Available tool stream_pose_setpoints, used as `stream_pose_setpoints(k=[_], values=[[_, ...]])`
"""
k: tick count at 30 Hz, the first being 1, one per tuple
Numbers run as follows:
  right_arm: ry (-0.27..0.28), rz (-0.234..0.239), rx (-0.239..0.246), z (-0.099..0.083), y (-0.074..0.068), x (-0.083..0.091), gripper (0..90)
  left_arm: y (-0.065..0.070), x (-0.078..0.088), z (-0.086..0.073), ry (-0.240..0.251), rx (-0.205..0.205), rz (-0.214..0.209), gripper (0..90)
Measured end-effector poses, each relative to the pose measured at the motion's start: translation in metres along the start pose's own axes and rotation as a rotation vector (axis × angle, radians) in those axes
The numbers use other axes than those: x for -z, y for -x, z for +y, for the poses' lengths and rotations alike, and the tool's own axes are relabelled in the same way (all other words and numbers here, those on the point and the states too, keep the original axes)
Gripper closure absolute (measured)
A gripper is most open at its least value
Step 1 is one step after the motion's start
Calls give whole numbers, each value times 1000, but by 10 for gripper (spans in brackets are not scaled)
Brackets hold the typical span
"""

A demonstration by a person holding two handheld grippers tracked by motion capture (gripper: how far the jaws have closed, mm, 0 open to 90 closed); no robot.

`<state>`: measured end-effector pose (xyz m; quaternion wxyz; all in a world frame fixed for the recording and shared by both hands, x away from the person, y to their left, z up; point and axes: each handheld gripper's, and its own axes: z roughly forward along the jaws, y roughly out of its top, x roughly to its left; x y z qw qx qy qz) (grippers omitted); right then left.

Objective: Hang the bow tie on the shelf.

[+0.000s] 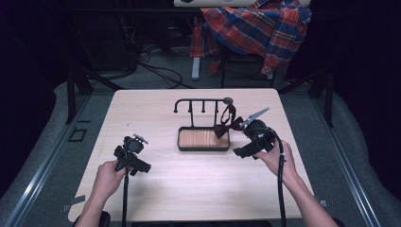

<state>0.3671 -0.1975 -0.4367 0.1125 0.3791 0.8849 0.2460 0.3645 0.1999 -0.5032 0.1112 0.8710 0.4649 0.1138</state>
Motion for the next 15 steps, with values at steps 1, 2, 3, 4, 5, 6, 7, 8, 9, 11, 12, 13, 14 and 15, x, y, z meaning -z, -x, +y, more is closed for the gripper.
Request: stream_pose_setpoints(k=[1,2,3,4,5,6,7,8,9,11,12,13,14,15], values=[[-10,1,3,-4,-2,-1,178,0,0,0,1,0,0,153],[-13,1,7,-7,-3,-2,173,0,0,0,0,0,0,154],[-27,3,8,-11,-5,-3,168,0,0,0,-1,0,0,154],[-30,5,7,-15,-7,-5,163,0,0,0,0,0,0,154],[-43,8,10,-18,-8,-6,159,1,0,0,1,2,-1,154],[-41,14,5,-22,-9,-8,156,1,0,0,-1,0,1,153],[-59,18,11,-24,-10,-8,154,1,0,0,-1,0,1,154],[-67,19,12,-28,-13,-9,149,1,0,0,0,0,1,154],[-72,19,18,-30,-13,-10,149,1,0,0,0,-1,2,153],[-84,28,18,-36,-16,-11,144,1,0,0,0,-2,3,153],[-84,35,13,-38,-17,-12,143,1,0,0,0,-2,3,153],[-88,42,12,-40,-17,-12,141,1,0,0,1,-1,2,154],[-90,42,11,-42,-17,-12,140,1,-1,0,0,-1,2,153],[-92,47,10,-44,-18,-11,138,1,-1,0,-3,-4,3,153]])
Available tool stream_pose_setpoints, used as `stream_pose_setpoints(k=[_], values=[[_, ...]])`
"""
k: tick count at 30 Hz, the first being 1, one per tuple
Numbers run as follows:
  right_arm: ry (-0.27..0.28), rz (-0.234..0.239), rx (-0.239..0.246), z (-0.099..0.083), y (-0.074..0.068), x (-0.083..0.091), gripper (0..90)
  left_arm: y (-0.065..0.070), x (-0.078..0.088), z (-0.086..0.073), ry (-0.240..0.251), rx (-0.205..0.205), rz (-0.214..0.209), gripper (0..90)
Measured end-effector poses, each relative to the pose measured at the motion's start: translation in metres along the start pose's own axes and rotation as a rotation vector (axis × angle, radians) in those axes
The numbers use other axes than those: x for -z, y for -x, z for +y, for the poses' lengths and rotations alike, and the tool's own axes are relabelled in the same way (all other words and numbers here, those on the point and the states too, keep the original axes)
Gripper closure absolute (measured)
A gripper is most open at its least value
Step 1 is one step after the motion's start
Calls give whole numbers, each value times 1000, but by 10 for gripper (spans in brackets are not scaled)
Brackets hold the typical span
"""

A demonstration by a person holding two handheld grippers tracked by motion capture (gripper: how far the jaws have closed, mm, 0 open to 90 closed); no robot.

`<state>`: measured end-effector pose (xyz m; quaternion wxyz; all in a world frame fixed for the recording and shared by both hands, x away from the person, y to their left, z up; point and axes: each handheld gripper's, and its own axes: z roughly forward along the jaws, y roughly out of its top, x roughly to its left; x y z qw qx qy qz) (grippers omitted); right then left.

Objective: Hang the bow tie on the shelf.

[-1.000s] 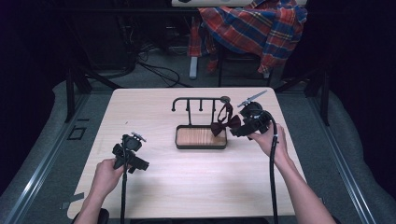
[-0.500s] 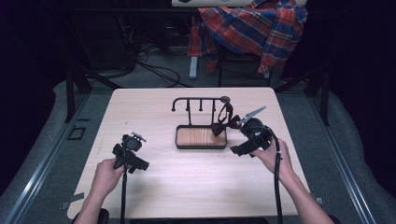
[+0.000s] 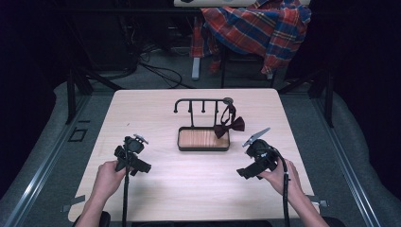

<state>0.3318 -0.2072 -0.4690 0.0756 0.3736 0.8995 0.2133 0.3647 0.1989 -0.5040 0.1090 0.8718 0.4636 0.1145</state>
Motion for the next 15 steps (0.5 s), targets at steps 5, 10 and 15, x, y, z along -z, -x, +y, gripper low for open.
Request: stream_pose_setpoints(k=[5,10,15], values=[[28,4,-18,-12,-1,5,129,1,0,0,-3,0,4,153],[21,24,-38,-16,6,5,86,2,0,1,-7,-7,5,153],[-14,25,-25,-16,5,2,87,2,0,1,-3,-6,6,153]])
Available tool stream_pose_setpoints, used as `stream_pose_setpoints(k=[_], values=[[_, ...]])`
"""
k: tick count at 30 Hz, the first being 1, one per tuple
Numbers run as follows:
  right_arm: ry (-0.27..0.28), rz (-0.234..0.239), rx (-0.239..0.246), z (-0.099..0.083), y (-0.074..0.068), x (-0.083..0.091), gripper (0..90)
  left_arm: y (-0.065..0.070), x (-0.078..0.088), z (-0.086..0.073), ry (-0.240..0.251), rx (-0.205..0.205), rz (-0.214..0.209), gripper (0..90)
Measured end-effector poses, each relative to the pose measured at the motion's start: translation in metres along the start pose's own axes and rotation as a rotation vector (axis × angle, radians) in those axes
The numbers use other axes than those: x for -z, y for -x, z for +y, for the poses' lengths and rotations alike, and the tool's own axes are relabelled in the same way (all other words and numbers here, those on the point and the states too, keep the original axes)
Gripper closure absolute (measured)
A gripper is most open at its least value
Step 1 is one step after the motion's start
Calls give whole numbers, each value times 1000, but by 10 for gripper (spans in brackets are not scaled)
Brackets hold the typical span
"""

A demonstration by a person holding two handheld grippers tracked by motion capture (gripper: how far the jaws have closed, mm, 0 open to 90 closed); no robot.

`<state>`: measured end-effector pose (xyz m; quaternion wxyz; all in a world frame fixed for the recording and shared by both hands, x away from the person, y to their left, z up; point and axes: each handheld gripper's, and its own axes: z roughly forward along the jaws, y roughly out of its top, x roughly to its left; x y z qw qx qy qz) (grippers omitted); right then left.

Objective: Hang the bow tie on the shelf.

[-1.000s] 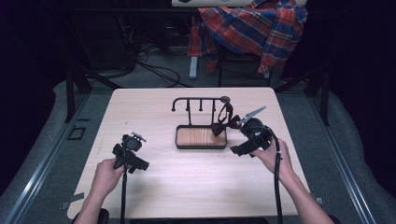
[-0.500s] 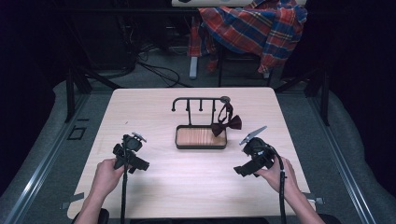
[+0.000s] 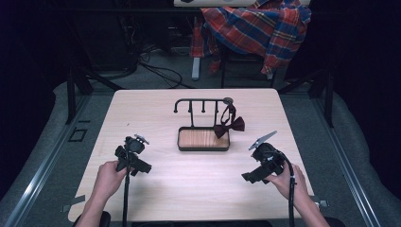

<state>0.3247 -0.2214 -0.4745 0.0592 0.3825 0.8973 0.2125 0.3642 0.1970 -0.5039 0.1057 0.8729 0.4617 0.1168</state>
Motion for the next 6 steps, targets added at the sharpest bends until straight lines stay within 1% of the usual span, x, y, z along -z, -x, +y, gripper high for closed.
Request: stream_pose_setpoints(k=[3,4,6], values=[[-34,-5,23,1,-2,-4,86,0,0,0,-3,-3,0,153],[-40,-13,29,1,-3,-5,86,1,0,0,-2,0,0,153],[-56,-12,40,1,-4,-6,86,0,1,0,-4,-3,0,153]])
